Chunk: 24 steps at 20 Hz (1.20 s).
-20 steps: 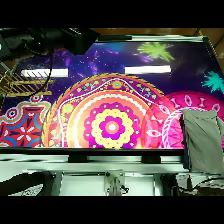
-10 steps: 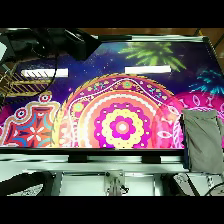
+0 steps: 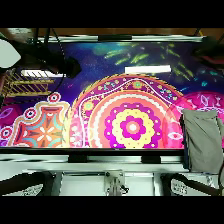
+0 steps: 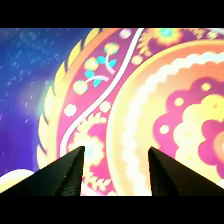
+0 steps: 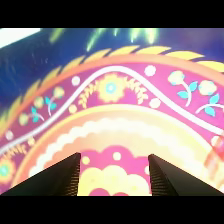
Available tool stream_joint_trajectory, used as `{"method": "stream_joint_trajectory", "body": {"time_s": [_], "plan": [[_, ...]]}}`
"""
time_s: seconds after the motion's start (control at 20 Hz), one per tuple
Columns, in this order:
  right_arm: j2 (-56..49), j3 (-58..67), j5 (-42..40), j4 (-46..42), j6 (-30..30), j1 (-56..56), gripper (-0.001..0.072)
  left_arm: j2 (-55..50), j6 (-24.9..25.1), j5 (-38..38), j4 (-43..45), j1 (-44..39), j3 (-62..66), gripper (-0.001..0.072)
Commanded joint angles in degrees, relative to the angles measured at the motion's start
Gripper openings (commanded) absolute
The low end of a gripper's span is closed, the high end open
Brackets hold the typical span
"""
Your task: Fold the shirts.
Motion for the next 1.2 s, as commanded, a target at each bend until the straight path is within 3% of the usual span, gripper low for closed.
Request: {"method": "stream_joint_trajectory", "body": {"time_s": [0.0, 0.2, 0.4, 1.15], "plan": [[-5.6, -0.02, 3.98, -15.41, -6.32, 17.4, 0.0545, -3.98, -8.11, -11.98, 8.17, 0.66, 0.04, 0.0547], [-7.61, -0.02, 7.93, -4.17, -5.33, 16.79, 0.0545, -7.56, -10.49, -14.8, 8.15, 2.62, 0.07, 0.0575], [-7.69, -0.02, 11.54, -10.23, -3.13, 16.11, 0.0545, -8.11, -10.6, -15.85, 8.17, 3.39, 0.07, 0.0574], [-7.69, -0.02, 11.5, -10.43, -3.15, 16.11, 0.0545, -8.17, -10.45, -15.85, 8.15, 3.39, 0.07, 0.0574]]}}
